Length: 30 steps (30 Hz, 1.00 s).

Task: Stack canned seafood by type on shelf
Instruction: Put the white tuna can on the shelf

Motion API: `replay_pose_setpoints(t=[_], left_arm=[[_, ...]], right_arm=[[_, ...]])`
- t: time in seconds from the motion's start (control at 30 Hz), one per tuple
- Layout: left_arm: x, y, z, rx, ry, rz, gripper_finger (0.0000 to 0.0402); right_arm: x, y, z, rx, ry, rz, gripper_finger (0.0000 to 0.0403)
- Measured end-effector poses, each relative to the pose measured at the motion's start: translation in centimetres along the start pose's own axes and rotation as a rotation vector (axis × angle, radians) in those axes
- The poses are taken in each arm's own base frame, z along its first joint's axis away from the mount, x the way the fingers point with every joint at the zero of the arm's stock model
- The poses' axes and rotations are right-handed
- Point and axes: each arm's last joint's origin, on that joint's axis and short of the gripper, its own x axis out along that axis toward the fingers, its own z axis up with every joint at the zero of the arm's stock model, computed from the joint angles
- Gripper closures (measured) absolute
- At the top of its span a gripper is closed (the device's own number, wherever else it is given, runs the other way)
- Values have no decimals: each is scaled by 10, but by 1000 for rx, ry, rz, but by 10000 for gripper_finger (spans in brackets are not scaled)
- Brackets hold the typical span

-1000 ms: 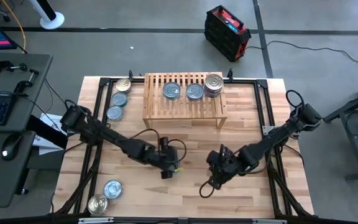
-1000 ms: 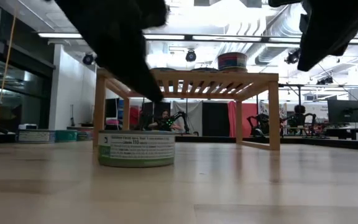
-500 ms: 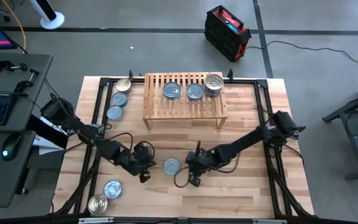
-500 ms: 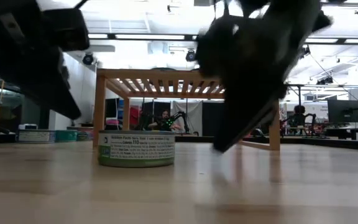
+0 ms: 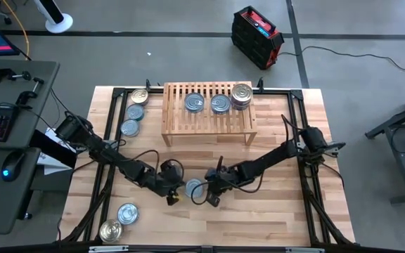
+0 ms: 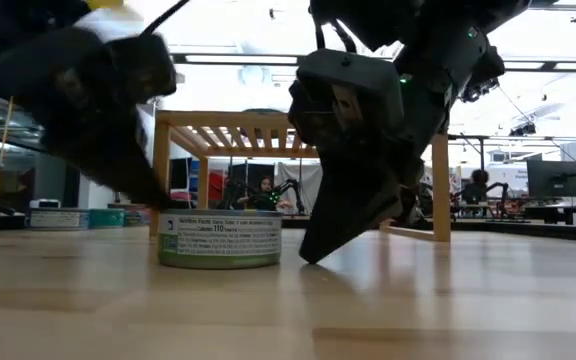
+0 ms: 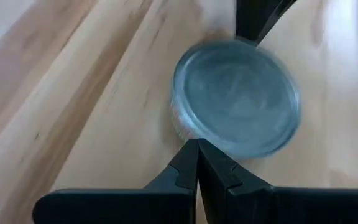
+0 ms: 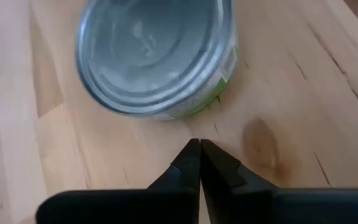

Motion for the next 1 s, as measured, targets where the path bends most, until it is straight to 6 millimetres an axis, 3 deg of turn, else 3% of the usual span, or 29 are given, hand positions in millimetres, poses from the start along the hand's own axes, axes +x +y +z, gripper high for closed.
replay_pose_setpoints(t=[0.23,0.5,1.0], left_arm=[[11,2,-13,46,83,29,402],[10,5,-14,89,94,54,402],[11,4,-12,113,62,53,402]], right_arm=[[-7,17,17,-7,-89,76,403],[-20,35,40,-23,-153,115,403],[-26,33,59,-20,-212,135,403]])
